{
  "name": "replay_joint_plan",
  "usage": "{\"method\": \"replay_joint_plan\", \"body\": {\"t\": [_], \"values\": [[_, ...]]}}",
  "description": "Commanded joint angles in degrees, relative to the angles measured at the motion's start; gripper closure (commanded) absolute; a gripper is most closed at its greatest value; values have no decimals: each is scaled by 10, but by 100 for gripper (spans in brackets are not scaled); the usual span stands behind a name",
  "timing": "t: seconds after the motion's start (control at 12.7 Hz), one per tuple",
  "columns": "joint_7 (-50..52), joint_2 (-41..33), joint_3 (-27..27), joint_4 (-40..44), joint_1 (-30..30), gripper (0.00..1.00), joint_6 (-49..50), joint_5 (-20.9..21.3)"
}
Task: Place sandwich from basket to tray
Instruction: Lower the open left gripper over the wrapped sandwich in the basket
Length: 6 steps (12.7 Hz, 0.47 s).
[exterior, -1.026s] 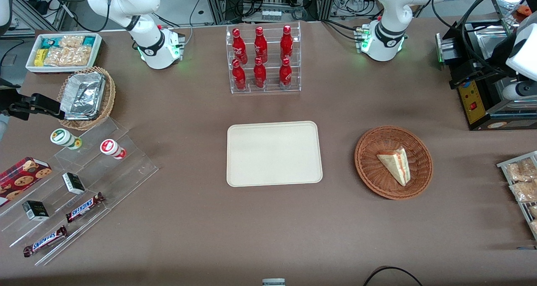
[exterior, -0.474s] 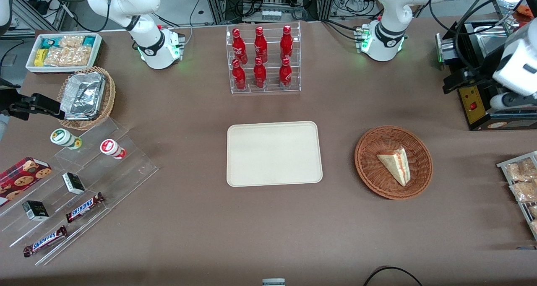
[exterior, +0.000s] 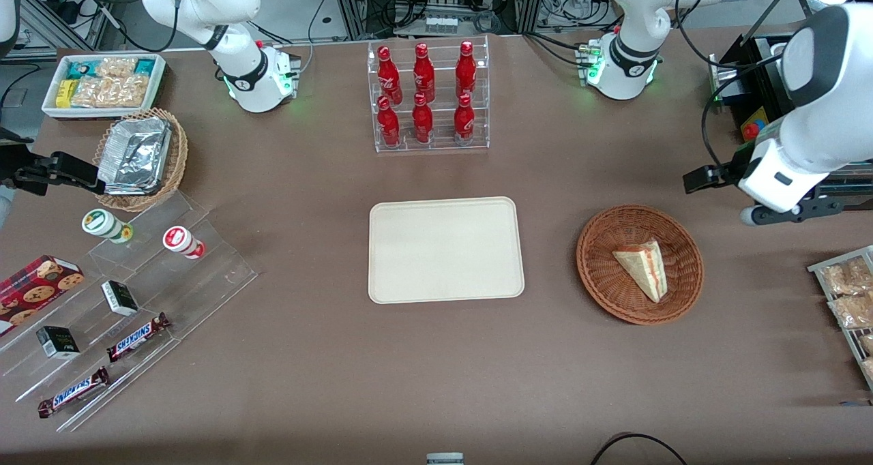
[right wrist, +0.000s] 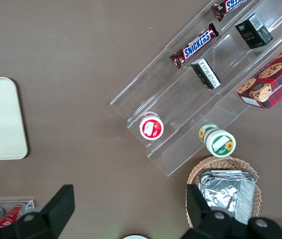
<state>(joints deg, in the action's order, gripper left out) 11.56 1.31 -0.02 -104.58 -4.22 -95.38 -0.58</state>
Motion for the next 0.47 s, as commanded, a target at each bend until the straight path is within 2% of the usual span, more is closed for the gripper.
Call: {"method": "replay_joint_plan", "body": {"t": [0.0, 0.39], "values": [[-2, -16, 2, -54, -3, 0, -56, 4], [6, -14, 3, -156, 0, 0, -210, 5]]}}
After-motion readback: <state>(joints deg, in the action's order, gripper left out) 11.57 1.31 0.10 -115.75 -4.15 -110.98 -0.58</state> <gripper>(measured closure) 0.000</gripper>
